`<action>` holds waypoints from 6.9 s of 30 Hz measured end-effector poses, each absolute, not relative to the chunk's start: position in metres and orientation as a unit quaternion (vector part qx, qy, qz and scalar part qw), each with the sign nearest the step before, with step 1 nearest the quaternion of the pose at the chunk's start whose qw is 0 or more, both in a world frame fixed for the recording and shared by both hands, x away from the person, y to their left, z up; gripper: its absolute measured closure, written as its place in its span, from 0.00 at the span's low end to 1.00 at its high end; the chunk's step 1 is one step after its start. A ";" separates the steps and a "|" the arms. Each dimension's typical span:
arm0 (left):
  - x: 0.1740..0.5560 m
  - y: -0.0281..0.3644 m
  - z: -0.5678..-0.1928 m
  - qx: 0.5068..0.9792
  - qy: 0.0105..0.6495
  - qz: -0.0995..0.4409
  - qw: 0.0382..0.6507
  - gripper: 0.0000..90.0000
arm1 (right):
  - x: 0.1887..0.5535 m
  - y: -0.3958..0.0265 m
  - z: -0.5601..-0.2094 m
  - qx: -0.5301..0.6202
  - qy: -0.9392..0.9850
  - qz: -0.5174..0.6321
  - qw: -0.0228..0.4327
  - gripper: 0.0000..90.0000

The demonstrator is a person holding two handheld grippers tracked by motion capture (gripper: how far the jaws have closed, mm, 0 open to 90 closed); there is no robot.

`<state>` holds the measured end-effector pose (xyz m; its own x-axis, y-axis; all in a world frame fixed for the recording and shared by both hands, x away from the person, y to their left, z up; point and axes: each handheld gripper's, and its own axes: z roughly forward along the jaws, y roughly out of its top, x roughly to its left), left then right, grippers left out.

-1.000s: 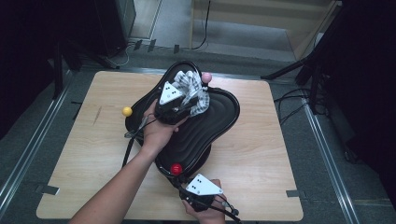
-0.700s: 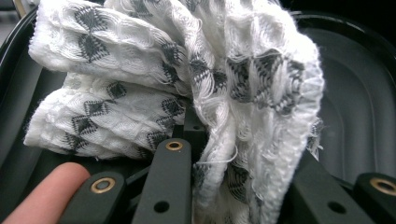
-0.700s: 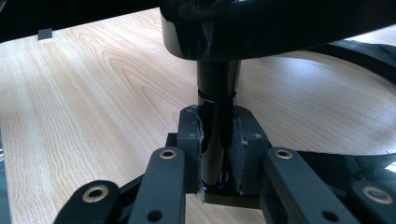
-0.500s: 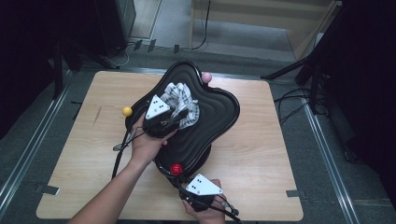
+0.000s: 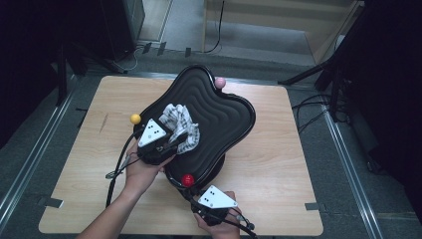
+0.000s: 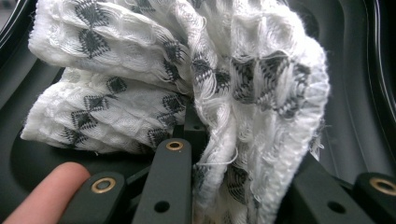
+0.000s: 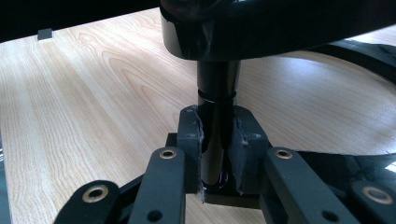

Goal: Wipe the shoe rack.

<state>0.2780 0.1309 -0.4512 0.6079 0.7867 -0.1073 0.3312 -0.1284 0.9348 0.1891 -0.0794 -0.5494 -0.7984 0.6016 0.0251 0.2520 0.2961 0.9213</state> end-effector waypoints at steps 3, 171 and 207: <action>0.274 0.136 -0.456 0.716 0.388 0.208 0.542 0.85 | 0.189 -0.079 -0.549 0.271 0.788 0.528 0.166 0.84; 0.283 0.074 -0.423 0.790 0.288 0.099 0.532 0.87 | 0.190 -0.078 -0.549 0.267 0.789 0.528 0.168 0.85; 0.199 0.154 -0.444 0.715 0.239 0.064 0.654 0.85 | 0.190 -0.078 -0.549 0.266 0.789 0.526 0.170 0.84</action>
<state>0.1985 0.1539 -0.4440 0.8775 0.4257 -0.2209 0.2580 -0.0307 0.9657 0.1900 -0.0776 -0.5493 -0.8008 0.5988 0.0119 0.2412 0.3043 0.9215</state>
